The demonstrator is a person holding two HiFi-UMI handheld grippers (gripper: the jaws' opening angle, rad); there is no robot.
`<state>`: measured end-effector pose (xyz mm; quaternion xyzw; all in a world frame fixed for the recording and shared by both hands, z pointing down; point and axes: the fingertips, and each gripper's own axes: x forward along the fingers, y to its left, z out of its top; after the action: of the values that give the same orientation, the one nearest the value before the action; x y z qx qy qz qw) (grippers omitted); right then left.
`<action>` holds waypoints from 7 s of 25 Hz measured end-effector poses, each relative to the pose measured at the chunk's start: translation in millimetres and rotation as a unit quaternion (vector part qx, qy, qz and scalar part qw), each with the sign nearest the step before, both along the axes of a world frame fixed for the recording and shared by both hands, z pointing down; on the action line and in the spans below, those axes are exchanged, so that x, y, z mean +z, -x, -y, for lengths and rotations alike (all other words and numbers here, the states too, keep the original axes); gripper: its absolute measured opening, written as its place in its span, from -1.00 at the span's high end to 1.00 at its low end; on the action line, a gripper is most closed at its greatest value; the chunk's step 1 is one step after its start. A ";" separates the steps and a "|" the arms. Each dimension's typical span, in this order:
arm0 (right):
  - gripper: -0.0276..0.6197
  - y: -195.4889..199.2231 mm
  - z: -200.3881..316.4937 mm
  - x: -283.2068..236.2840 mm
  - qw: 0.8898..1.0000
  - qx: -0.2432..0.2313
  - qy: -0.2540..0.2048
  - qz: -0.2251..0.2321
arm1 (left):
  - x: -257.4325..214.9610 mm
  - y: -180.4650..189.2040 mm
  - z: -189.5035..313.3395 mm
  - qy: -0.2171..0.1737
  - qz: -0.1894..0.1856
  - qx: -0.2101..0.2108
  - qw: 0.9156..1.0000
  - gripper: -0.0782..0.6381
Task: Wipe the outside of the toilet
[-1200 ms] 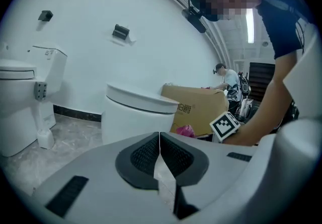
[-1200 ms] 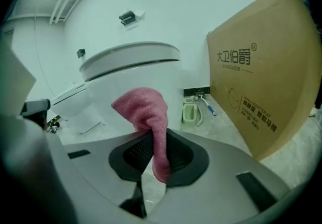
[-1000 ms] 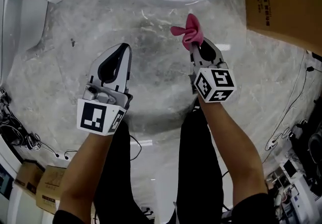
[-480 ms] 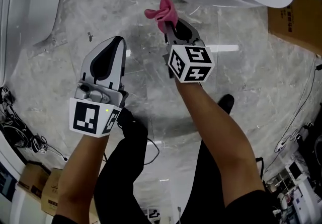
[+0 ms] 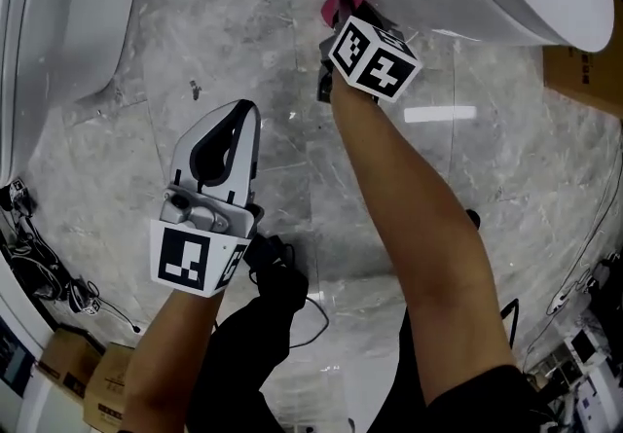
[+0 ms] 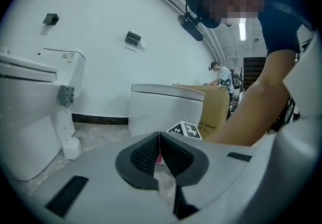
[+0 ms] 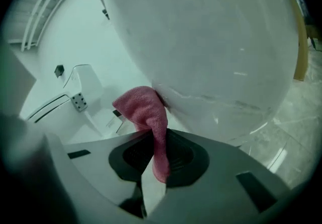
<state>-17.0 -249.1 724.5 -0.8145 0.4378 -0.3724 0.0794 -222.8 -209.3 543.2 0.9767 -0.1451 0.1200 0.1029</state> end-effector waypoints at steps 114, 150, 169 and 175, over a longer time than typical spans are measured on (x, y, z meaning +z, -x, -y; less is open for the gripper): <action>0.68 -101.6 -149.6 84.1 0.993 -0.099 0.033 0.057 | 52.0 -127.8 -116.7 -0.012 0.016 0.025 0.999 0.73; 0.69 -148.0 -316.9 -327.6 0.973 -0.194 -0.034 -0.122 | -201.1 -166.9 -186.0 0.001 0.032 0.042 0.999 0.73; 0.69 -120.7 -417.3 -826.6 0.883 -0.278 -0.257 -0.276 | -620.1 -176.4 -246.9 -0.094 -0.090 0.033 0.991 0.73; 0.69 -117.7 -456.1 -840.8 0.894 -0.283 -0.251 -0.242 | -686.9 -168.2 -280.8 -0.109 -0.120 0.014 0.987 0.73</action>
<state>100.8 206.9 -116.3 -0.6740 0.7344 -0.0484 0.0645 -54.6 71.5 -143.7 0.9914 -0.1300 -0.0127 0.0104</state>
